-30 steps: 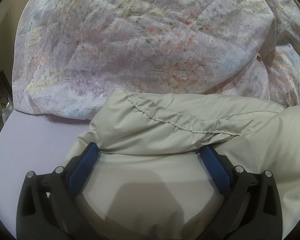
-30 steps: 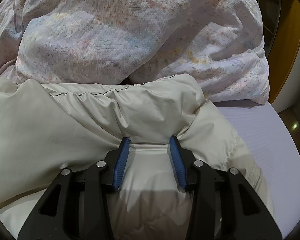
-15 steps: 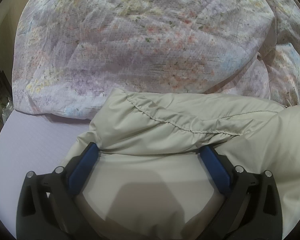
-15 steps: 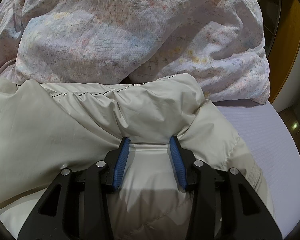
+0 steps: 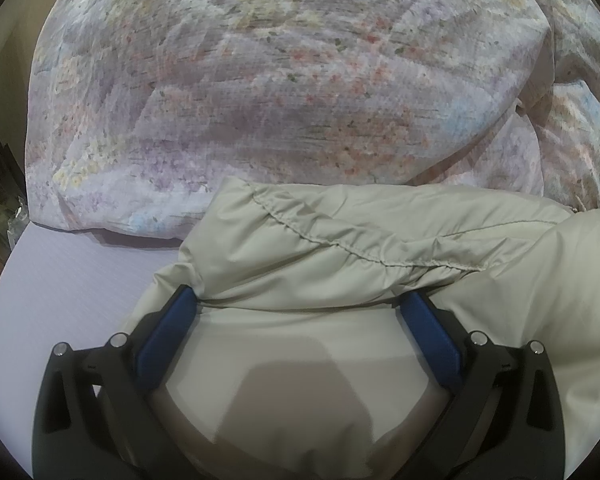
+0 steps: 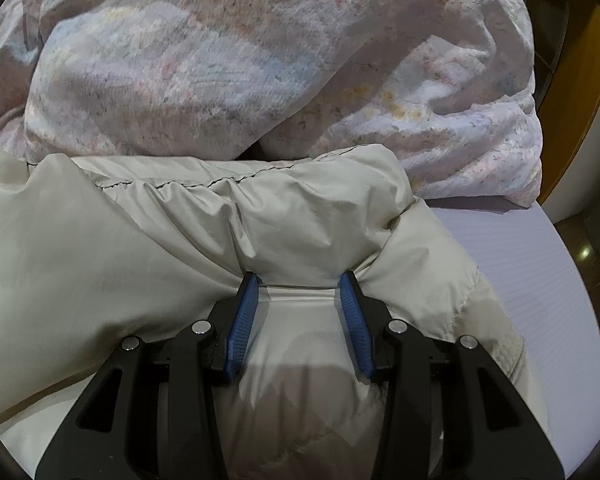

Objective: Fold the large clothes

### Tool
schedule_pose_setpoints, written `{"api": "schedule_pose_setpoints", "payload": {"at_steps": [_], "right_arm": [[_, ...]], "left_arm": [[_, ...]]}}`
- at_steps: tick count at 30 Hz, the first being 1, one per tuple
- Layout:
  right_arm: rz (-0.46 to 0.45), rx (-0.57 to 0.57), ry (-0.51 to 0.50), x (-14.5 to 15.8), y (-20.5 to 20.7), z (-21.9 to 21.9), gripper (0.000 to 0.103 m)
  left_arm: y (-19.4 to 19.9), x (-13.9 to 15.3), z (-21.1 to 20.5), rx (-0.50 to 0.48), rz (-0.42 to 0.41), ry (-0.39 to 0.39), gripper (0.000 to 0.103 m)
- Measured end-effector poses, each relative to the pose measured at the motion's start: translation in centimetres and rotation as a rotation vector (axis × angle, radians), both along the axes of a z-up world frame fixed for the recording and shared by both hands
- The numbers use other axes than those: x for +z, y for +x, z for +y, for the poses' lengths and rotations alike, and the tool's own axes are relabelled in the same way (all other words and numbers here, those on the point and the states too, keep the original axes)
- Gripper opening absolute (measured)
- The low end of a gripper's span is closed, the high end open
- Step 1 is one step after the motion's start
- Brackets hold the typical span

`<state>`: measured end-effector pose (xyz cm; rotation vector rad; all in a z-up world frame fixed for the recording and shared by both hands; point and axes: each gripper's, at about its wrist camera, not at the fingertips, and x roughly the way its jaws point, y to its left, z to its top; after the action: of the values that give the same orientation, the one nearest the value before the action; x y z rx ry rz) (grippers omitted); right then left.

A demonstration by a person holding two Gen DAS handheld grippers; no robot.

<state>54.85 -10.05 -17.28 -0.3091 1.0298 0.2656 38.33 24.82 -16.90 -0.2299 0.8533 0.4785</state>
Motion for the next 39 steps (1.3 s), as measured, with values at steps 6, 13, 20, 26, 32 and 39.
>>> {"api": "schedule_pose_setpoints", "payload": {"at_steps": [6, 13, 20, 26, 32, 39], "right_arm": [[0.136, -0.035, -0.019, 2.0, 0.2, -0.4, 0.053], [0.13, -0.134, 0.07, 6.8, -4.2, -4.4, 0.085], [0.281, -0.445, 0.349, 7.1, -7.1, -14.2, 0.086], [0.438, -0.499, 0.566, 4.6, -7.5, -15.9, 0.086], [0.506, -0.546, 0.628, 2.6, -7.5, -15.9, 0.086], [0.544, -0.654, 0.751, 0.9, -8.0, -16.2, 0.072]], "left_arm": [[-1.2, 1.6, -0.7, -0.03, 0.054, 0.036, 0.101], [-8.0, 5.6, -0.8, -0.091, 0.031, -0.003, 0.101], [-16.8, 5.5, 2.1, 0.016, 0.005, -0.216, 0.101], [-19.2, 3.0, 3.0, 0.12, -0.028, -0.453, 0.101], [-17.7, 1.4, 3.0, 0.172, -0.067, -0.591, 0.099], [-16.8, -0.1, 4.4, 0.278, -0.124, -0.701, 0.077]]}}
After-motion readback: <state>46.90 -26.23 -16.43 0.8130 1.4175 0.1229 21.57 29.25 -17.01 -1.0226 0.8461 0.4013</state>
